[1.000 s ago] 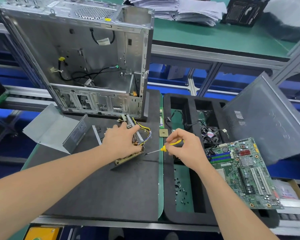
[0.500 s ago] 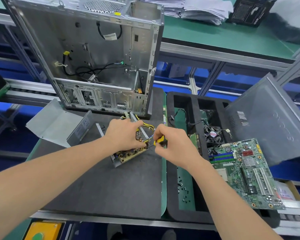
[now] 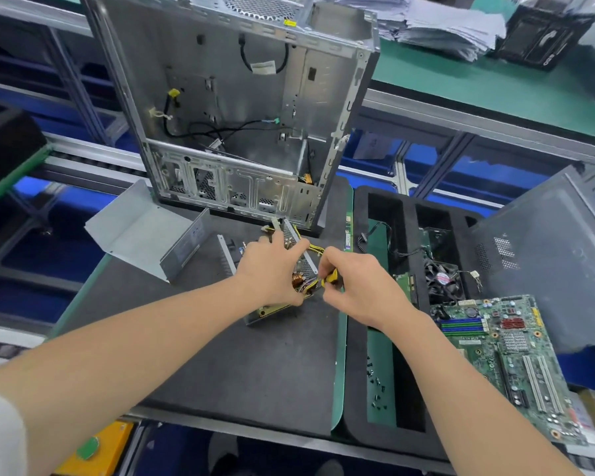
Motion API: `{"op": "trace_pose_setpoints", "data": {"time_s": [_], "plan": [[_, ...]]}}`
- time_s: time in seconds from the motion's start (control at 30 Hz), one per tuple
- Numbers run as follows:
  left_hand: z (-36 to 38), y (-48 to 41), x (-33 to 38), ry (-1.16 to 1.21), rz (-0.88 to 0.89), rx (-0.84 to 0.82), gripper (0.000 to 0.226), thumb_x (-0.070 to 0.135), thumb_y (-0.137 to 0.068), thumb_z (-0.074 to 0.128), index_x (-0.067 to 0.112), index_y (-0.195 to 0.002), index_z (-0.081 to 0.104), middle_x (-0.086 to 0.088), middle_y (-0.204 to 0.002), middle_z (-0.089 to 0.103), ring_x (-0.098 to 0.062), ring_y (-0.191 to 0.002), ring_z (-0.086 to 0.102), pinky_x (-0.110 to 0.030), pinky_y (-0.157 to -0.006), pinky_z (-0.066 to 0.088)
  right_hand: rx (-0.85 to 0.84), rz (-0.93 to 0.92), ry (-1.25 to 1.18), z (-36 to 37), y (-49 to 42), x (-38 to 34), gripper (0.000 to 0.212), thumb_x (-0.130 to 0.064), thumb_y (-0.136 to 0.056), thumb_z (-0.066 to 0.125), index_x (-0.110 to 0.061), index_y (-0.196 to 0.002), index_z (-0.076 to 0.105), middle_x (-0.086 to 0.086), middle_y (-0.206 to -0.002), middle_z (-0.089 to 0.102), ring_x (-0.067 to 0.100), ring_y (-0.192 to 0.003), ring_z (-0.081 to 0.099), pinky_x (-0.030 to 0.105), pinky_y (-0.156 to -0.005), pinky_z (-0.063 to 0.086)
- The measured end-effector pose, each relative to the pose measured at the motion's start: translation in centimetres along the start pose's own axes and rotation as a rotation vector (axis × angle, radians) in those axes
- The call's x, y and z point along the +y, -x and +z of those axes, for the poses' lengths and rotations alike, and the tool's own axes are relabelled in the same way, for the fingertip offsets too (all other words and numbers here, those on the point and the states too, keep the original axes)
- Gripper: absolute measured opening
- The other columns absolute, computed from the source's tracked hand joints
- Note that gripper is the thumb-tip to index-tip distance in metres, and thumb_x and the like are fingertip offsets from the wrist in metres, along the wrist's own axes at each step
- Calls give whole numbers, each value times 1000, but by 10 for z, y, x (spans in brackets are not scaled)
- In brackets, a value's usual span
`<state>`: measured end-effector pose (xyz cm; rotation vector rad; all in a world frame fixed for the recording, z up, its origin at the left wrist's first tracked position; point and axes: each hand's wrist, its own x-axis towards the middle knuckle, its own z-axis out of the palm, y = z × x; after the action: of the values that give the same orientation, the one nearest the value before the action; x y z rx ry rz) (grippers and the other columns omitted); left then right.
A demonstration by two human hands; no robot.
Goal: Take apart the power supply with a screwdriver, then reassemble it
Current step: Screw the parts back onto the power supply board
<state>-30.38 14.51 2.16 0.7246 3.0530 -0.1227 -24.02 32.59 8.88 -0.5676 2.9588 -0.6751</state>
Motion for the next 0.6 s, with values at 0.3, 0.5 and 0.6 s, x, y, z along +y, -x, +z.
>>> {"op": "trace_pose_setpoints", "data": {"time_s": [0.3, 0.5, 0.6], "plan": [[7, 3, 2, -3, -23, 36, 107, 82, -61, 62, 30, -147, 26, -18, -120, 53, -41, -96, 60, -45, -79, 46, -23, 7, 2, 1, -3, 2, 19, -10, -84, 67, -20, -97, 57, -6, -87, 64, 17, -76, 58, 41, -72, 54], [7, 2, 2, 13, -7, 14, 107, 79, -58, 65, 29, -144, 27, -19, -116, 54, -41, -91, 60, -44, -75, 47, -32, 14, -11, 1, -6, 3, 20, -10, -83, 67, -22, -96, 57, -5, -88, 65, 17, -76, 59, 43, -73, 54], [8, 2, 2, 20, 1, 12, 105, 77, -57, 66, 28, -143, 30, -17, -111, 53, -39, -87, 59, -42, -73, 45, -60, 26, -14, -1, -9, 3, 21, -11, -83, 66, -23, -96, 56, -4, -90, 66, 19, -79, 60, 45, -74, 54]]}}
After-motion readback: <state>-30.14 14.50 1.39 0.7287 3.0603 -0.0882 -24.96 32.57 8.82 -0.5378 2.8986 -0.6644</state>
